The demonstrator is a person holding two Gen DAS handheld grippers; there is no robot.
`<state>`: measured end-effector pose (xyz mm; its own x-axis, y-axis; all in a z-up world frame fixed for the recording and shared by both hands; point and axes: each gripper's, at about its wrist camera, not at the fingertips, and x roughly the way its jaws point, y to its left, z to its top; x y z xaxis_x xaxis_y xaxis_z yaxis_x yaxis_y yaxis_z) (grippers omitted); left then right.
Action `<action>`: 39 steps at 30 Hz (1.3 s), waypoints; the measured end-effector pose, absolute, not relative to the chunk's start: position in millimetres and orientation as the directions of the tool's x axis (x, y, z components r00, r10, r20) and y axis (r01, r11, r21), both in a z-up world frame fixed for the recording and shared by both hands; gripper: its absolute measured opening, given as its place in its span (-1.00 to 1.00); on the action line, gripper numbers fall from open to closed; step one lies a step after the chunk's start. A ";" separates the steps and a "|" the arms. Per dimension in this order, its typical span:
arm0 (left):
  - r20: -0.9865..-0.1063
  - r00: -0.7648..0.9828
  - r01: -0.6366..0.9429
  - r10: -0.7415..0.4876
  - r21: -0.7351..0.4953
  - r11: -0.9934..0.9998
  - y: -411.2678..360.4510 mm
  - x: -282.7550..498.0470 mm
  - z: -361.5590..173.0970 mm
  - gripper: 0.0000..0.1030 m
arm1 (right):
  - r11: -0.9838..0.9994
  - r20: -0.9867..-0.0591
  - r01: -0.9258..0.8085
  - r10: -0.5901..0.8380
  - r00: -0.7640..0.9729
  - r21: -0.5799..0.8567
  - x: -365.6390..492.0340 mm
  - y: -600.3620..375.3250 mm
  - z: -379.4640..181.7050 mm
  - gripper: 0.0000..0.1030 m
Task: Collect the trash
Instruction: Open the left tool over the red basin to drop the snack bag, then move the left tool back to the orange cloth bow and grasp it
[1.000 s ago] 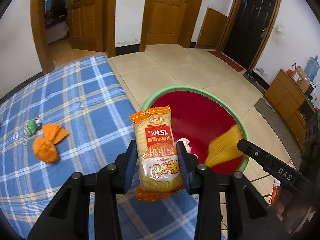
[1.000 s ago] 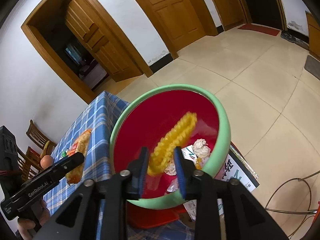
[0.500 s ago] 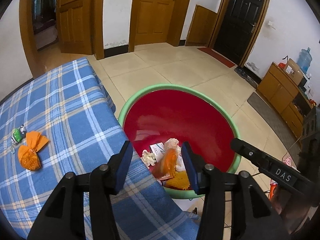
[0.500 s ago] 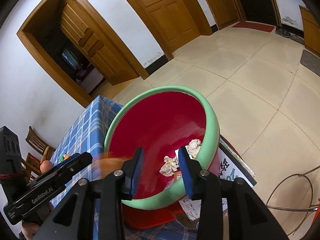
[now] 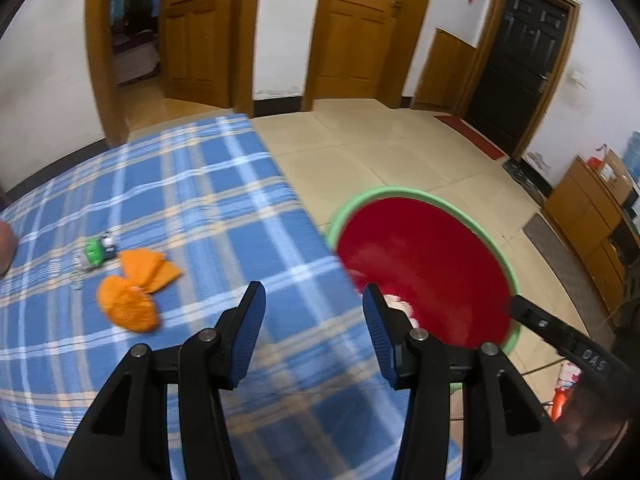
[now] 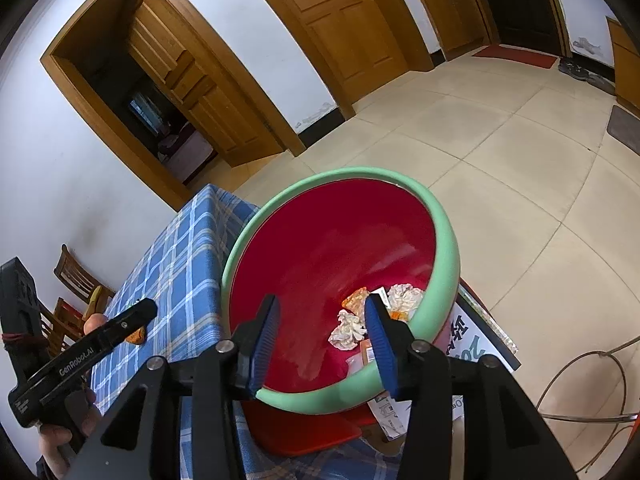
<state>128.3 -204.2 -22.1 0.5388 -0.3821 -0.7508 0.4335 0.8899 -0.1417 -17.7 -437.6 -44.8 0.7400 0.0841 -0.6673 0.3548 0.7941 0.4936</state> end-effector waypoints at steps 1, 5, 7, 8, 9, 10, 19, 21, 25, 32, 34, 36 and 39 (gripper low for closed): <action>-0.752 0.548 0.415 -0.366 -0.136 0.900 -196.3 130.8 -22.3 -0.02 | 0.795 -0.667 0.354 0.085 0.740 0.493 -17.0 -436.6 -44.5 -0.05; -0.754 0.570 0.357 -0.327 -0.131 0.925 -171.6 140.0 -24.4 -0.02 | 0.799 -0.667 0.349 0.086 0.740 0.490 -14.9 -432.5 -43.3 -0.02; -0.756 0.581 0.322 -0.301 -0.126 0.938 -157.5 144.4 -25.5 -0.02 | 0.801 -0.668 0.347 0.088 0.739 0.489 -14.8 -431.9 -42.5 -0.02; -0.758 0.586 0.304 -0.286 -0.122 0.945 -150.5 146.7 -26.4 -0.02 | 0.802 -0.670 0.345 0.088 0.738 0.487 -14.0 -430.4 -42.4 -0.01; -0.760 0.590 0.288 -0.273 -0.119 0.950 -144.4 149.0 -27.6 -0.02 | 0.804 -0.670 0.344 0.089 0.737 0.485 -12.9 -429.4 -42.1 -0.01; -0.763 0.592 0.272 -0.261 -0.116 0.955 -138.2 151.6 -29.1 -0.02 | 0.804 -0.671 0.343 0.091 0.736 0.485 -12.3 -428.4 -42.1 -0.01; -0.795 0.574 0.177 -0.197 -0.114 0.978 -105.1 169.9 -48.2 -0.02 | 0.814 -0.680 0.337 0.094 0.727 0.474 -6.7 -421.2 -41.5 0.02; -0.801 0.567 0.168 -0.193 -0.117 0.979 -102.6 172.4 -52.3 -0.02 | 0.815 -0.682 0.337 0.095 0.725 0.471 -5.1 -419.8 -41.7 0.02; -0.808 0.550 0.164 -0.210 -0.142 0.976 -100.9 176.5 -60.6 -0.02 | 0.819 -0.686 0.335 0.096 0.721 0.467 -3.3 -418.3 -41.3 0.02; -0.798 0.544 0.188 -0.257 -0.183 0.965 -100.9 175.3 -63.5 -0.46 | 0.827 -0.694 0.329 0.098 0.713 0.455 0.8 -412.4 -41.1 0.02; -0.795 0.548 0.194 -0.262 -0.184 0.964 -99.7 173.2 -62.6 -0.47 | 0.831 -0.694 0.323 0.101 0.713 0.453 3.7 -408.6 -40.3 0.02; -0.792 0.549 0.192 -0.268 -0.192 0.962 -97.3 171.3 -60.7 -0.48 | 0.837 -0.693 0.313 0.105 0.713 0.449 5.3 -405.2 -38.0 0.02; -0.783 0.560 0.187 -0.271 -0.200 0.962 -90.0 168.4 -54.8 -0.48 | 0.845 -0.690 0.297 0.112 0.715 0.445 9.8 -398.1 -34.9 0.02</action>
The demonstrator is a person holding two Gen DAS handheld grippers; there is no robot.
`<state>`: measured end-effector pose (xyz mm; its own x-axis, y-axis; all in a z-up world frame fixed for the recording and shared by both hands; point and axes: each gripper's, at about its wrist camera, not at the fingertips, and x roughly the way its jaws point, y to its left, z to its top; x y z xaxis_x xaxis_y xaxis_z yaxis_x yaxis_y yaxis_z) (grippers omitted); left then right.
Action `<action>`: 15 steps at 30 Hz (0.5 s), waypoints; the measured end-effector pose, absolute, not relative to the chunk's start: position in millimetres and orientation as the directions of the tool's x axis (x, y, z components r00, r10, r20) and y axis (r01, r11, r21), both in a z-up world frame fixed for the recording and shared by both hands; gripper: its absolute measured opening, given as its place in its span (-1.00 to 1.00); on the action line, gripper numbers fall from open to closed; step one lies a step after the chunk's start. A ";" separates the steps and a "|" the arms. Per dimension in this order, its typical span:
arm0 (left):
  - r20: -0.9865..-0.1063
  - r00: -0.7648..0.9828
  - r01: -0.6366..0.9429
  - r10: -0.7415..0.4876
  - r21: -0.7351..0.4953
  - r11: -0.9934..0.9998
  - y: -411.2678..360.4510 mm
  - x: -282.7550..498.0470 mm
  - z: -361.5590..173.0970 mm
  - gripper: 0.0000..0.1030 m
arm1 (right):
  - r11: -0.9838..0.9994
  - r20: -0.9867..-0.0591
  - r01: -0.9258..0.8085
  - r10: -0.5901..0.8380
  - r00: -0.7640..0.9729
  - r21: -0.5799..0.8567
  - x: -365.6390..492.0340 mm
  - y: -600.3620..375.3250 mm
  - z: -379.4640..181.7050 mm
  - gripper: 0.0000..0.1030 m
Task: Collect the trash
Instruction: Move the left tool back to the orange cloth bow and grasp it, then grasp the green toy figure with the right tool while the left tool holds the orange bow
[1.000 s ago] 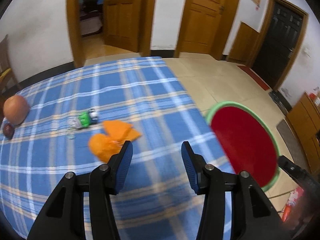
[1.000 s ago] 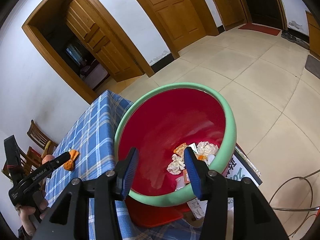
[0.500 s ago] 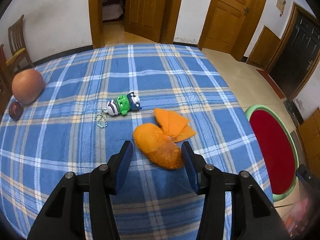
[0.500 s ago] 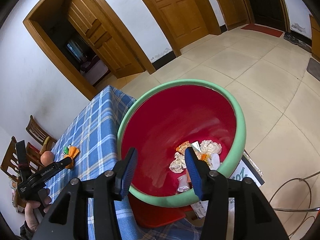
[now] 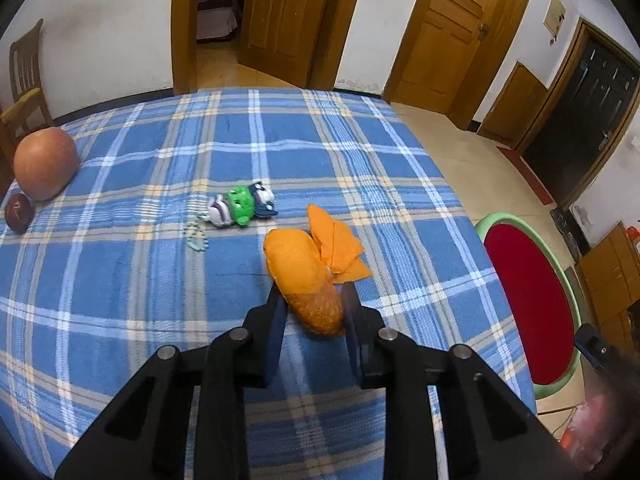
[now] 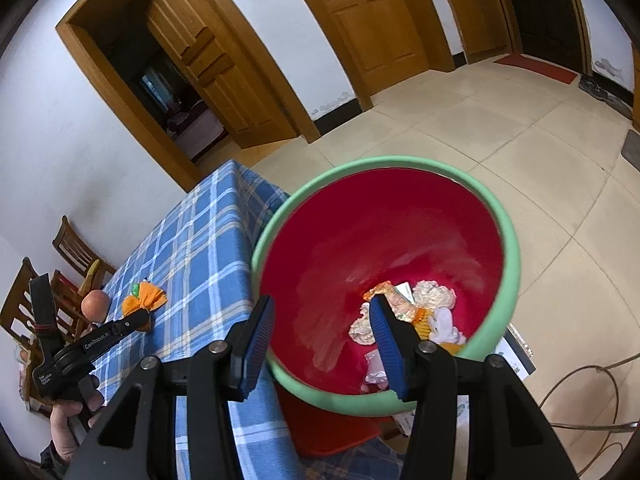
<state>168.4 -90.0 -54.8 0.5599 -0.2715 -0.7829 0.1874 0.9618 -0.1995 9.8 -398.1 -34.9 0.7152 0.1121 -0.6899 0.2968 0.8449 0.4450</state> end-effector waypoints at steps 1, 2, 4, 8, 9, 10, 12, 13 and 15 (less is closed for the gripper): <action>-0.779 0.566 0.184 -0.270 -0.200 0.962 -86.4 167.4 -52.1 -0.48 | 0.849 -0.688 0.289 0.115 0.717 0.442 11.9 -394.5 -32.8 0.02; -0.774 0.573 0.181 -0.268 -0.199 0.963 -82.5 166.6 -49.1 -0.48 | 0.853 -0.686 0.281 0.118 0.718 0.441 14.5 -391.0 -31.2 0.02; -0.768 0.584 0.175 -0.261 -0.195 0.965 -74.8 164.9 -43.7 -0.48 | 0.859 -0.682 0.265 0.126 0.721 0.438 19.6 -383.7 -27.8 0.02; -0.763 0.604 0.142 -0.229 -0.180 0.973 -53.2 164.0 -36.4 -0.48 | 0.874 -0.674 0.225 0.146 0.724 0.431 31.0 -364.8 -20.3 0.04; -0.762 0.607 0.134 -0.225 -0.180 0.974 -48.5 164.4 -35.5 -0.48 | 0.877 -0.673 0.217 0.150 0.724 0.429 33.5 -360.4 -19.1 0.04; -0.760 0.613 0.120 -0.215 -0.180 0.976 -40.1 164.7 -34.1 -0.48 | 0.882 -0.672 0.205 0.156 0.724 0.425 36.8 -354.8 -17.6 0.04; -0.758 0.621 0.097 -0.201 -0.180 0.979 -27.0 166.1 -32.3 -0.48 | 0.891 -0.670 0.179 0.168 0.724 0.417 43.6 -341.9 -13.5 0.05; -0.756 0.625 0.087 -0.194 -0.180 0.980 -20.4 166.4 -31.5 -0.48 | 0.895 -0.669 0.167 0.173 0.723 0.413 46.8 -335.9 -11.7 0.05; -0.752 0.634 0.068 -0.180 -0.178 0.982 -8.3 167.0 -30.4 -0.48 | 0.902 -0.669 0.147 0.184 0.720 0.406 53.0 -324.1 -9.2 0.06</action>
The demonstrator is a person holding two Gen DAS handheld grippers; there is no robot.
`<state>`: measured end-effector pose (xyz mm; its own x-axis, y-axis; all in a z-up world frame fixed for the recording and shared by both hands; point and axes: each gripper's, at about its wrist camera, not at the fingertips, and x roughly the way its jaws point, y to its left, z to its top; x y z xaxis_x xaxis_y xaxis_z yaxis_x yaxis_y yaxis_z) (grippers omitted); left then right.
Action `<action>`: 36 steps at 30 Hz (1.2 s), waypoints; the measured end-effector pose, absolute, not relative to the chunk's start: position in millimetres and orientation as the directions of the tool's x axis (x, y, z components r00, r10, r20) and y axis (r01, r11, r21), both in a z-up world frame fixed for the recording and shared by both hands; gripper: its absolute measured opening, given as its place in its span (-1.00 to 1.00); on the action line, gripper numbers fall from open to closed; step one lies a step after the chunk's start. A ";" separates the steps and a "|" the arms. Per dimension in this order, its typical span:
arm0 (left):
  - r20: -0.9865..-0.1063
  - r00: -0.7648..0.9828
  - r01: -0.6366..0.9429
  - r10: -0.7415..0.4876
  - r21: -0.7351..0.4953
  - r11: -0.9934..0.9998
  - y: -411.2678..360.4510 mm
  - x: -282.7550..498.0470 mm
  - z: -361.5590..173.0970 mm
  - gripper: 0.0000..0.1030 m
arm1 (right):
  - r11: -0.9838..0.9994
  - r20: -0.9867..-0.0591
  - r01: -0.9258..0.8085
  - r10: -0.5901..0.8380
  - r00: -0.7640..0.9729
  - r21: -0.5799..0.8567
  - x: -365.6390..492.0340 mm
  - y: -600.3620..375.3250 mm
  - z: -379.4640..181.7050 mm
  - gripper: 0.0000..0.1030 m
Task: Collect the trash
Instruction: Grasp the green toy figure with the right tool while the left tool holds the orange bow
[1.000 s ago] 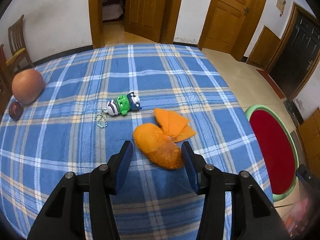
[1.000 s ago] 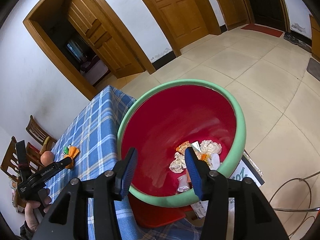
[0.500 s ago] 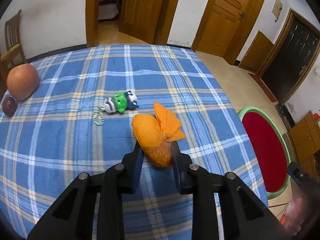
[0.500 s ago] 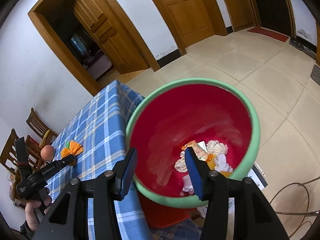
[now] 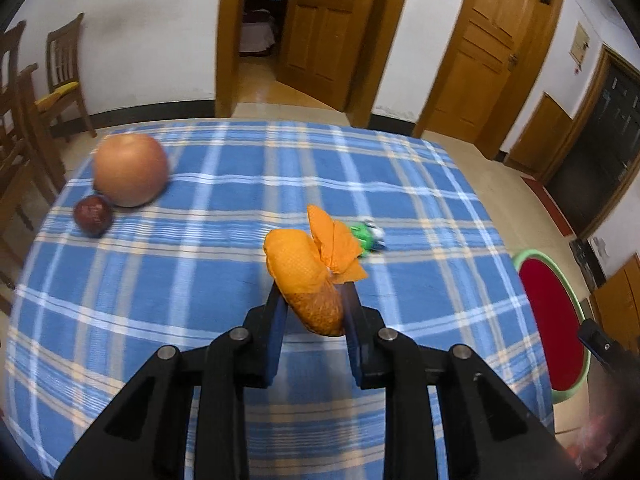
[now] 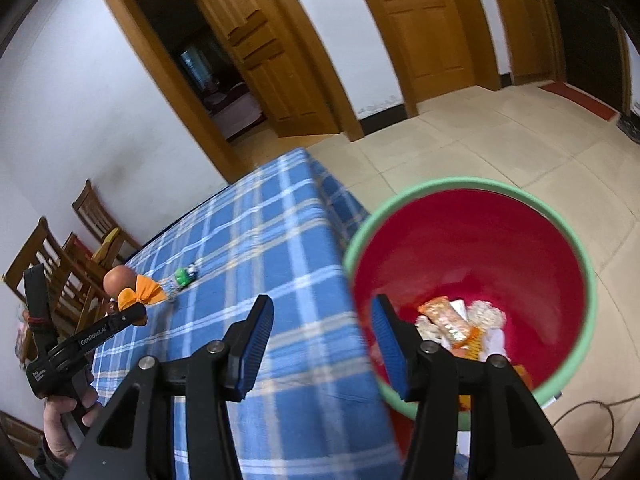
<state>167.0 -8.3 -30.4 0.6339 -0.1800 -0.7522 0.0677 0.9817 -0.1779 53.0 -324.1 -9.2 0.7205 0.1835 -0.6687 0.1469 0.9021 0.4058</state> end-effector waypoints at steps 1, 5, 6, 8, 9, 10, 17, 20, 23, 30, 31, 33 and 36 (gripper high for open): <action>-0.750 0.639 0.058 -0.172 -0.176 0.983 -2.8 167.1 -29.9 -0.48 | 0.905 -0.669 0.137 0.189 0.719 0.402 56.7 -317.7 -8.2 0.06; -0.741 0.655 0.022 -0.147 -0.176 0.984 17.4 168.0 -29.8 -0.48 | 0.915 -0.671 0.095 0.214 0.710 0.393 71.1 -291.2 -5.2 0.08; -0.739 0.659 0.011 -0.140 -0.177 0.984 22.3 168.8 -30.3 -0.48 | 0.917 -0.671 0.087 0.218 0.709 0.389 73.3 -284.7 -4.5 0.09; -0.736 0.666 -0.011 -0.123 -0.174 0.985 31.3 171.9 -31.1 -0.48 | 0.923 -0.672 0.060 0.230 0.704 0.379 81.3 -268.9 -2.5 0.11; -0.735 0.668 -0.022 -0.117 -0.176 0.984 35.2 173.0 -32.2 -0.48 | 0.926 -0.674 0.050 0.235 0.701 0.375 84.9 -262.5 -1.8 0.12; -0.734 0.669 -0.034 -0.114 -0.184 0.982 40.7 174.4 -34.3 -0.48 | 0.928 -0.676 0.039 0.240 0.697 0.371 89.4 -254.9 -1.0 0.12; -0.734 0.671 -0.081 -0.104 -0.212 0.974 58.8 177.3 -46.7 -0.48 | 0.942 -0.689 -0.034 0.269 0.673 0.334 119.1 -211.9 1.0 0.12; -0.732 0.674 -0.096 -0.096 -0.216 0.972 64.8 178.6 -50.3 -0.48 | 0.946 -0.697 -0.062 0.278 0.661 0.318 132.6 -194.1 -2.0 0.14; -0.729 0.680 -0.111 -0.082 -0.213 0.971 69.8 178.8 -52.1 -0.48 | 0.950 -0.707 -0.087 0.283 0.648 0.301 146.1 -176.8 -7.7 0.17; -0.730 0.679 -0.125 -0.077 -0.219 0.968 76.1 179.7 -55.3 -0.48 | 0.961 -0.752 -0.130 0.273 0.600 0.245 173.9 -144.3 -26.7 0.30; -0.731 0.677 -0.126 -0.079 -0.221 0.967 76.4 179.9 -56.0 -0.48 | 0.963 -0.758 -0.134 0.268 0.595 0.235 177.5 -140.7 -29.3 0.33; -0.733 0.675 -0.125 -0.082 -0.224 0.967 77.3 180.4 -57.1 -0.48 | 0.967 -0.768 -0.137 0.255 0.587 0.217 183.9 -134.9 -33.9 0.36; -0.732 0.676 -0.123 -0.084 -0.225 0.967 76.0 180.3 -56.9 -0.48 | 0.972 -0.780 -0.137 0.235 0.581 0.190 191.5 -129.3 -38.8 0.39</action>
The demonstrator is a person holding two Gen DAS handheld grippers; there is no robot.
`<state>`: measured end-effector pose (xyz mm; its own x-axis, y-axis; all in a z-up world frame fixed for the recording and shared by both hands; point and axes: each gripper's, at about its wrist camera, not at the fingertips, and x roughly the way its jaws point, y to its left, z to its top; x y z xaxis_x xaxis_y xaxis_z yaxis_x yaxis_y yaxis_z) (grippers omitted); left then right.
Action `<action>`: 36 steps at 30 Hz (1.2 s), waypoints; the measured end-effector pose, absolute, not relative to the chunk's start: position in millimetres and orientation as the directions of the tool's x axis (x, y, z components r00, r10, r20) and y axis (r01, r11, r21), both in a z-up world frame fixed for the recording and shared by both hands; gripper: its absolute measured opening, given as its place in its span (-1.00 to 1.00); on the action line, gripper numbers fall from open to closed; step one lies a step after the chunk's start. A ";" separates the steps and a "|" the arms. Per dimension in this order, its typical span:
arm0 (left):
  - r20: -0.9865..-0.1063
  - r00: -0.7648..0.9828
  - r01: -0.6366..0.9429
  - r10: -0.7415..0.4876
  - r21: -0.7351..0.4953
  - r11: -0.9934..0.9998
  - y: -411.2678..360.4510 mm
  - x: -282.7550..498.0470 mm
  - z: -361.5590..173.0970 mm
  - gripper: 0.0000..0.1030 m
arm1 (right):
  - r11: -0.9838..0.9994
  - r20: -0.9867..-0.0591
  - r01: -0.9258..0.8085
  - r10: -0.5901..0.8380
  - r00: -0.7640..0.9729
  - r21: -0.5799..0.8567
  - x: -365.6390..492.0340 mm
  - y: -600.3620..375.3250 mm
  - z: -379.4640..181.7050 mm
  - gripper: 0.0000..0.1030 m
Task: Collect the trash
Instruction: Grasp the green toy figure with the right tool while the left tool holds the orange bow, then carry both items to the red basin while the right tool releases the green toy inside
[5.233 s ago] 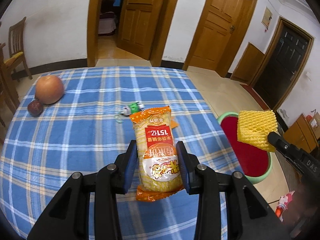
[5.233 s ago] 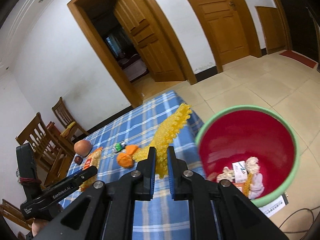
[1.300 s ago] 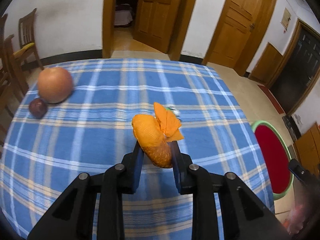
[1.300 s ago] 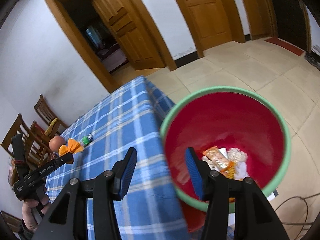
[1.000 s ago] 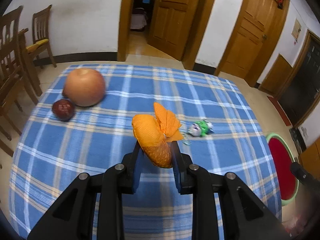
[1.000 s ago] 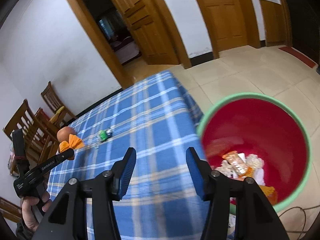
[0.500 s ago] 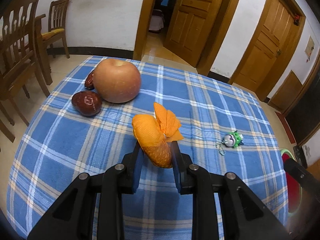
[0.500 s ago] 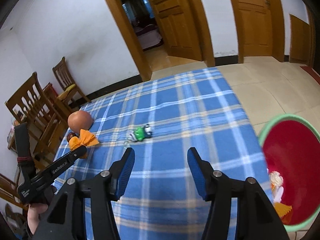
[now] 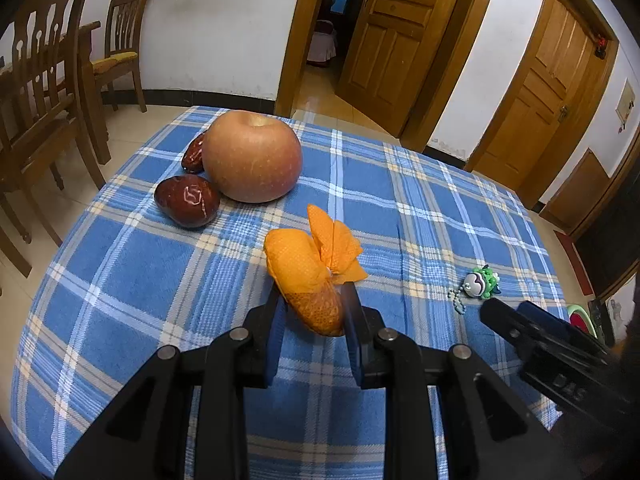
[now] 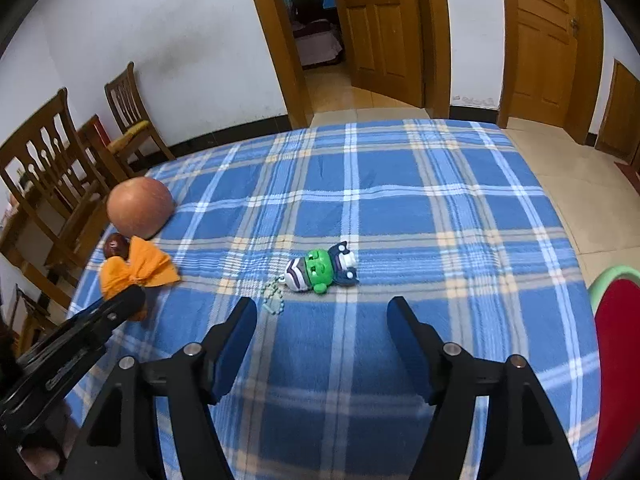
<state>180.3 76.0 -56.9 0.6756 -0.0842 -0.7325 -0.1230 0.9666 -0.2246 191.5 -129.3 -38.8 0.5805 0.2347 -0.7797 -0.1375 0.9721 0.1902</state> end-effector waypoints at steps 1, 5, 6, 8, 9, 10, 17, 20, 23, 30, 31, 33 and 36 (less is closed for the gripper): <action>-0.733 0.675 -0.122 -0.085 -0.225 0.967 75.5 180.4 -56.9 -0.48 | 0.973 -0.781 -0.138 0.229 0.581 0.183 193.1 -127.5 -39.3 0.42; -0.734 0.673 -0.119 -0.088 -0.225 0.967 74.8 181.2 -57.8 -0.48 | 0.979 -0.783 -0.140 0.204 0.587 0.149 201.9 -120.3 -42.1 0.44; -0.734 0.673 -0.118 -0.090 -0.226 0.967 74.4 181.1 -58.1 -0.48 | 0.980 -0.785 -0.141 0.198 0.587 0.141 204.6 -118.8 -43.1 0.44; -0.735 0.671 -0.116 -0.094 -0.230 0.966 74.1 181.3 -58.4 -0.48 | 0.982 -0.788 -0.141 0.184 0.588 0.124 209.6 -115.7 -45.4 0.44; -0.735 0.671 -0.115 -0.096 -0.231 0.966 74.0 181.3 -58.6 -0.48 | 0.983 -0.789 -0.142 0.180 0.587 0.119 211.7 -115.0 -46.1 0.44; -0.735 0.670 -0.114 -0.097 -0.232 0.966 73.8 181.4 -58.7 -0.48 | 0.983 -0.792 -0.142 0.175 0.585 0.112 214.4 -113.4 -47.6 0.44; -0.735 0.670 -0.109 -0.105 -0.237 0.965 72.5 180.9 -58.7 -0.48 | 0.986 -0.783 -0.160 0.132 0.608 0.042 216.6 -102.1 -48.3 0.07; -0.733 0.671 -0.104 -0.110 -0.239 0.965 71.5 180.2 -58.6 -0.48 | 0.985 -0.783 -0.159 0.147 0.604 0.062 213.2 -104.1 -49.0 0.06; -0.730 0.673 -0.096 -0.116 -0.242 0.966 70.5 180.0 -58.3 -0.48 | 0.983 -0.785 -0.154 0.174 0.595 0.101 208.4 -109.7 -47.3 0.06; -0.723 0.679 -0.071 -0.129 -0.240 0.968 64.2 177.8 -56.3 -0.48 | 0.979 -0.766 -0.143 0.200 0.611 0.142 190.7 -123.2 -33.6 0.06; -0.723 0.678 -0.068 -0.133 -0.242 0.968 63.2 177.5 -56.0 -0.48 | 0.979 -0.763 -0.138 0.201 0.614 0.147 186.6 -126.6 -30.8 0.06; -0.721 0.678 -0.058 -0.144 -0.248 0.967 60.8 176.9 -55.2 -0.48 | 0.979 -0.758 -0.131 0.203 0.620 0.155 179.7 -131.3 -26.4 0.06; -0.718 0.680 -0.046 -0.148 -0.244 0.969 56.9 175.6 -52.5 -0.48 | 0.978 -0.748 -0.122 0.206 0.631 0.167 168.7 -140.4 -19.4 0.06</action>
